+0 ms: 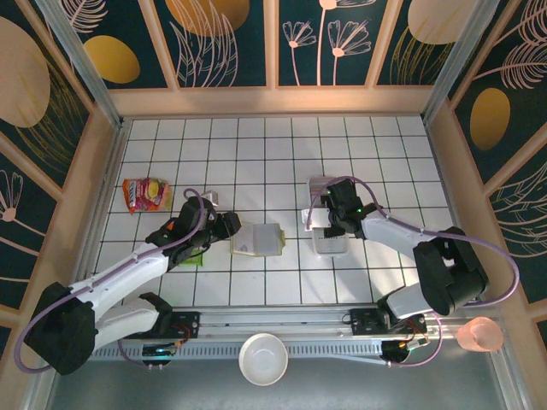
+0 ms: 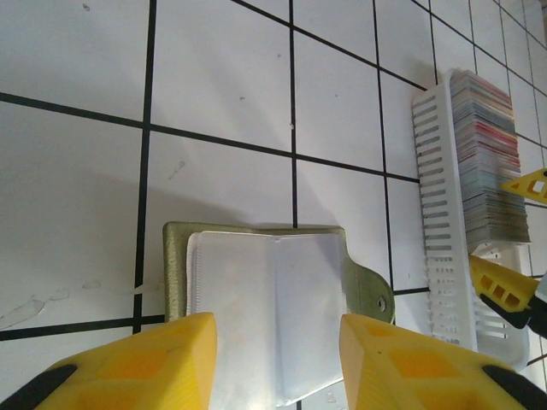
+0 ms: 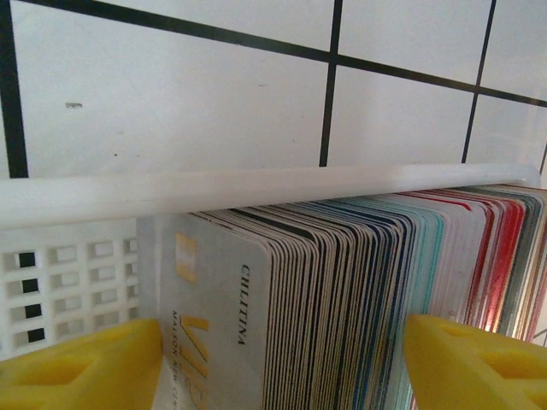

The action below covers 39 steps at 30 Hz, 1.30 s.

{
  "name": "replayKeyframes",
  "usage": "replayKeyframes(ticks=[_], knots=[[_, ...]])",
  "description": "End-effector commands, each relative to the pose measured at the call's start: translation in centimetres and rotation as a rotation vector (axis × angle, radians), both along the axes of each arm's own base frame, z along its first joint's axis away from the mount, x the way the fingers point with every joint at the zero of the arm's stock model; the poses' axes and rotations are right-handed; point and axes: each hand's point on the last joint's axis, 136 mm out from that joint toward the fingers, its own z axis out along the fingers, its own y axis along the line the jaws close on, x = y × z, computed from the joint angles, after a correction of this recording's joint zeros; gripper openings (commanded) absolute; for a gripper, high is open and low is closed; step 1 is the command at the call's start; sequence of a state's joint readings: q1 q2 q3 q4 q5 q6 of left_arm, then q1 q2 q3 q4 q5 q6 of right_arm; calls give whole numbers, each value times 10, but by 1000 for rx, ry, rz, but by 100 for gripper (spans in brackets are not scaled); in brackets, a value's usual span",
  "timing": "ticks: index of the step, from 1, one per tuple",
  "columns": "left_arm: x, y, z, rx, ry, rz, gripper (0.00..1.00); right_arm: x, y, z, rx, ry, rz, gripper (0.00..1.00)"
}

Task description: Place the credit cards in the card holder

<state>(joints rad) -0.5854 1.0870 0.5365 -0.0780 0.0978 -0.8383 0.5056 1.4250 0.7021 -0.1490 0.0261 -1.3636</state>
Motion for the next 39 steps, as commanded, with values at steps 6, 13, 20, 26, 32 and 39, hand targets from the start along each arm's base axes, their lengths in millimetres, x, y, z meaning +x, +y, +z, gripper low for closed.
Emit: replayKeyframes(ticks=[6,13,20,26,32,39], knots=[[-4,-3,-5,-15,11,-16,40,14,2,30,-6,-96,14,68],[-6,-2,-8,-14,18,-14,38,11,1,30,-6,-91,16,63],[-6,-2,-9,-16,21,-16,37,11,2,33,-3,-99,17,54],[-7,-2,-11,-15,27,-17,36,11,3,35,2,-96,17,49],[-8,-3,-13,-20,31,-17,35,10,3,39,2,-103,19,46],[-9,-3,-13,-23,33,-19,33,8,4,41,8,-110,22,42]])
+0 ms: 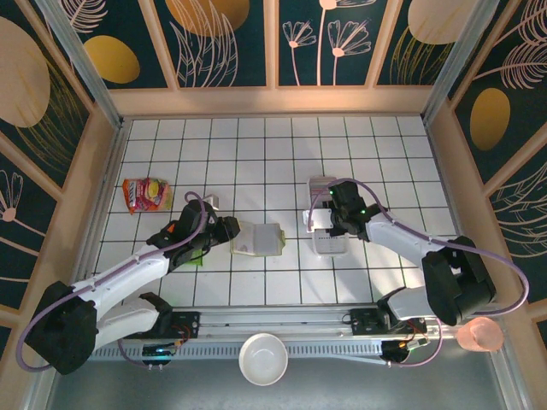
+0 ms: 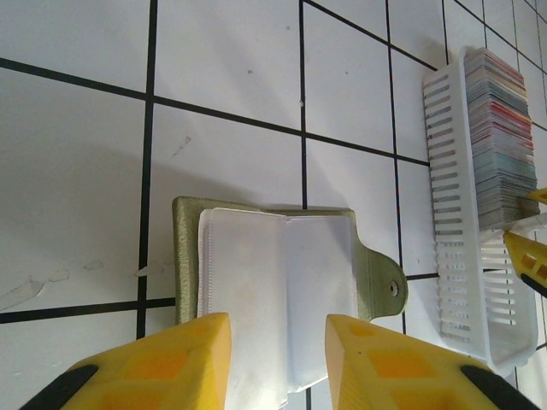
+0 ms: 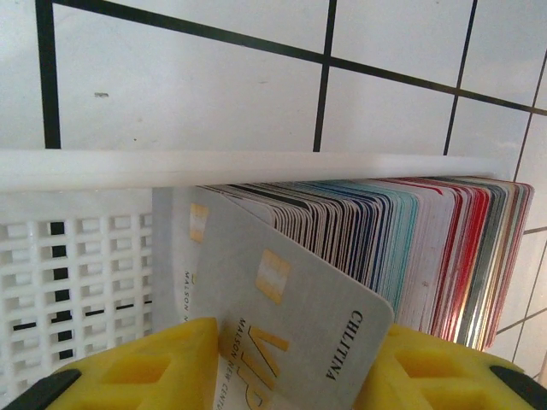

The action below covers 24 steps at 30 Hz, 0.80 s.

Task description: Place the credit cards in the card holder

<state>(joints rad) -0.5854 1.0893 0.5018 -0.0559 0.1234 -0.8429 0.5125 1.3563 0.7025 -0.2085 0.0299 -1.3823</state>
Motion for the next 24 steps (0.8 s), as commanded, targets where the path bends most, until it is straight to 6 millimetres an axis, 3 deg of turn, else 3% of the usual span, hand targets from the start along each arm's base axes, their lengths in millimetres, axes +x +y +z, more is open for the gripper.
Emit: replayKeyframes(ticks=[1,24], knots=[[-2,-2,-3,-14,10,-3,33,16,6,27,17,-95,2,42],[-3,-1,-5,-11,16,1,30,12,6,37,20,-106,4,25]])
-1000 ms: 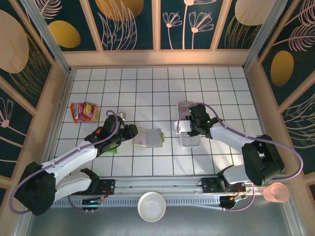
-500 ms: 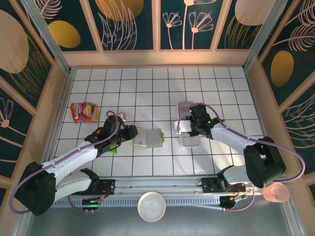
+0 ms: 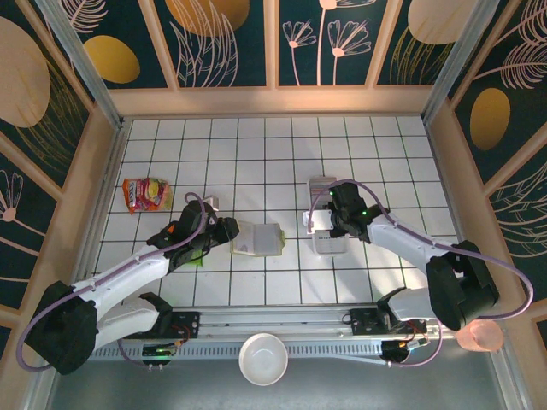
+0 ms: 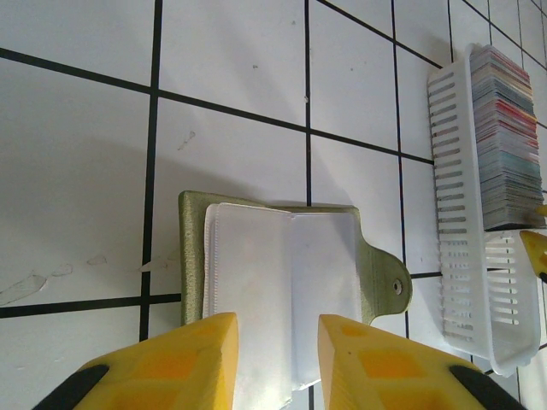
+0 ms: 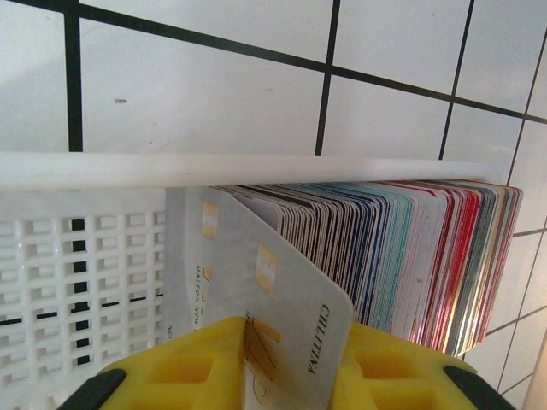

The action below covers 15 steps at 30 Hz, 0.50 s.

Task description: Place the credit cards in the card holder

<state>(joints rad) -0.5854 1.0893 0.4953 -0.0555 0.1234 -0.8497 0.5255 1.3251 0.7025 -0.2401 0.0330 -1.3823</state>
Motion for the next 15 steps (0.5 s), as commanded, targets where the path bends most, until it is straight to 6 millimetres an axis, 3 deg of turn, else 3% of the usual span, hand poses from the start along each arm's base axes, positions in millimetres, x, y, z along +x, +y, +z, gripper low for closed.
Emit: replayKeyframes(ticks=[1,11,15], knots=[[-2,-2,-3,-10,9,-5,29,17,6,32,22,-103,-6,24],[-3,-3,-4,-12,14,-9,29,12,8,36,39,-71,-10,18],[-1,0,-4,3,0,-2,27,5,7,36,35,-39,-21,5]])
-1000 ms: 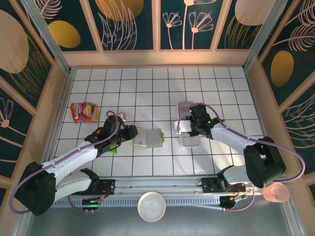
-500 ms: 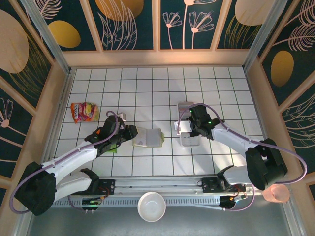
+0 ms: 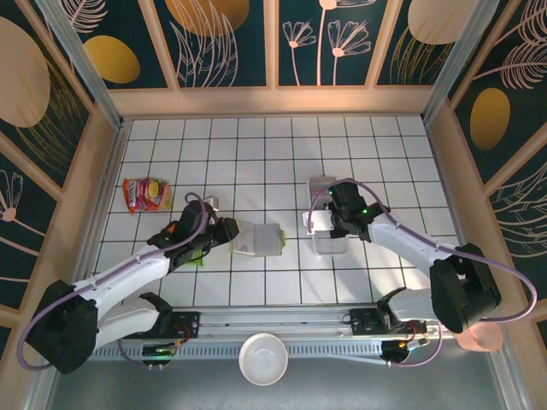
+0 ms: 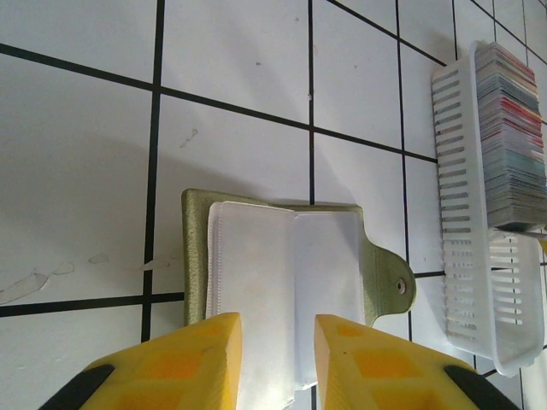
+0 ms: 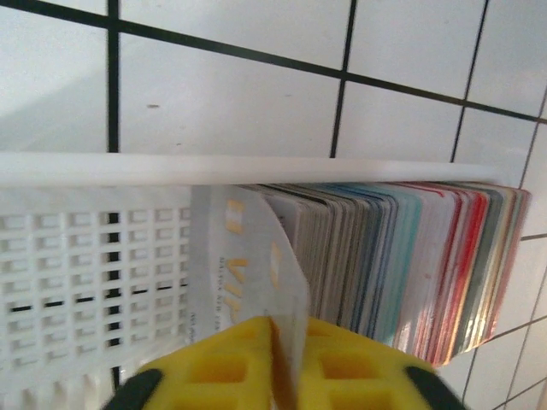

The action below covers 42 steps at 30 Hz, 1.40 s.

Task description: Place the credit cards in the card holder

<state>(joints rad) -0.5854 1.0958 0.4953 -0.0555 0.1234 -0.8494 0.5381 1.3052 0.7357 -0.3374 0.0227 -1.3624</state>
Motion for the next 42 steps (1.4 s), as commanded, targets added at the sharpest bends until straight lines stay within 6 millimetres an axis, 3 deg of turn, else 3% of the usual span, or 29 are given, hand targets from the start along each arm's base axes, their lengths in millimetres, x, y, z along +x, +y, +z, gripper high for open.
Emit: replayKeyframes(ticks=[1,5,10,14,19,23,26,28,31,38,42], knots=[[1,3,-1,13,-16,9,27,15,5,32,41,-81,-31,2],[6,11,5,44,-57,42,28,-1,14,36,77,-44,-23,0],[7,6,5,33,-48,27,27,-17,18,47,130,-6,-43,0],[7,4,11,25,-60,12,29,-26,30,67,217,18,-105,0],[2,-1,13,27,-58,-38,28,-9,61,132,624,79,-418,0],[-8,-21,12,-44,-20,-144,22,3,72,151,981,187,-777,0],[-9,-20,3,-28,-2,-148,15,-1,89,140,1141,417,-957,0],[-8,-13,-4,14,8,-127,15,-5,99,123,1209,576,-1096,0],[-8,-8,-14,33,19,-100,14,-16,123,107,1284,781,-1175,0],[-12,-3,-39,70,63,-95,11,-30,176,66,1195,916,-1231,0],[-12,3,-48,103,74,-78,9,-29,193,47,1136,906,-1252,0]])
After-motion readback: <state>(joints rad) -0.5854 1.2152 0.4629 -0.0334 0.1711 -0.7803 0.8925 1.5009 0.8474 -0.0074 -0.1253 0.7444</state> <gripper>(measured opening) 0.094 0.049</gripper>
